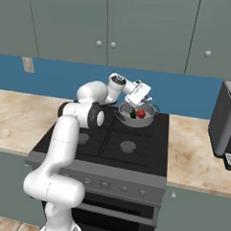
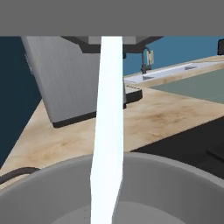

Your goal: Put the cucumber and bell pepper in the pot. Retrieve the spatula and lightly stir the vegetables in the pot.

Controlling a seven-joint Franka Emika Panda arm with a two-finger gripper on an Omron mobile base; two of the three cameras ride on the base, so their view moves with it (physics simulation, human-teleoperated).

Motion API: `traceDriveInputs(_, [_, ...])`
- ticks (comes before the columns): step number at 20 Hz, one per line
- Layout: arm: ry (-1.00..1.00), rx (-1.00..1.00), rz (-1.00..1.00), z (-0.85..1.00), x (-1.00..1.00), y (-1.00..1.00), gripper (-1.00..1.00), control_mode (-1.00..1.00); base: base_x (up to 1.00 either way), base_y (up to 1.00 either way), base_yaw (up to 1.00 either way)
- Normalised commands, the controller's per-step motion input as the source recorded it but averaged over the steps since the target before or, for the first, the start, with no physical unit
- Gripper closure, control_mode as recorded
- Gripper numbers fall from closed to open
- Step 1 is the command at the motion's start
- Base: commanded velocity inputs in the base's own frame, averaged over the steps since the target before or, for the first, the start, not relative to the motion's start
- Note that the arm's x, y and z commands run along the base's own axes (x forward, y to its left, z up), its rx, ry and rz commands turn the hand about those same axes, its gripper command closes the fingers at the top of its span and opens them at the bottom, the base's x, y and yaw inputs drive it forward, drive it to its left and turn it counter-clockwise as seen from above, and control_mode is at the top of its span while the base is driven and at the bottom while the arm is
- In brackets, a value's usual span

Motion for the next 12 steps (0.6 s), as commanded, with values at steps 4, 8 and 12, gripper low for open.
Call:
traceDriveInputs(4, [0.0, 0.0, 0.0, -0.13, -0.49, 0.07, 1.0, -1.0, 0.0, 0.0, 0.0])
traceDriveInputs(8, [0.0, 0.0, 0.0, 0.0, -0.08, -0.03, 1.0, -1.0, 0.0, 0.0, 0.0])
traceDriveInputs(12, [0.01, 0.0, 0.0, -0.01, 0.0, -0.23, 1.0, -1.0, 0.0, 0.0, 0.0])
